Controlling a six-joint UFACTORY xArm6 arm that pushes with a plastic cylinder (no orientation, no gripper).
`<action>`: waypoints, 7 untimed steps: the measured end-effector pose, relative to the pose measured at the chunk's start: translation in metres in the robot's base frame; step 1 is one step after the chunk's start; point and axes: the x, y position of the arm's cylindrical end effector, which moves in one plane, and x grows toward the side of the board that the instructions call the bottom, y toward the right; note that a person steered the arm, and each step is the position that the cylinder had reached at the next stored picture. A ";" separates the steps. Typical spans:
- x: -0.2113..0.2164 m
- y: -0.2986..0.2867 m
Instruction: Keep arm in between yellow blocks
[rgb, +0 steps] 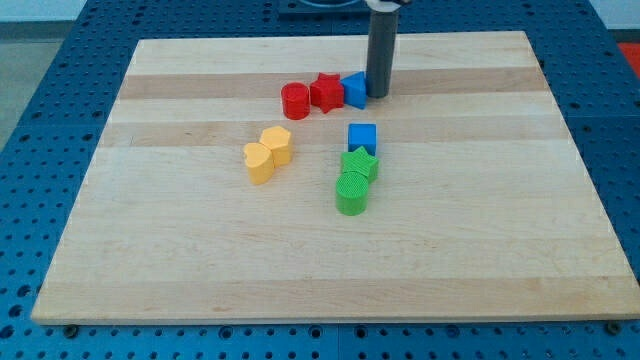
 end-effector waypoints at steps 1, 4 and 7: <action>0.001 0.000; 0.174 0.104; 0.300 0.029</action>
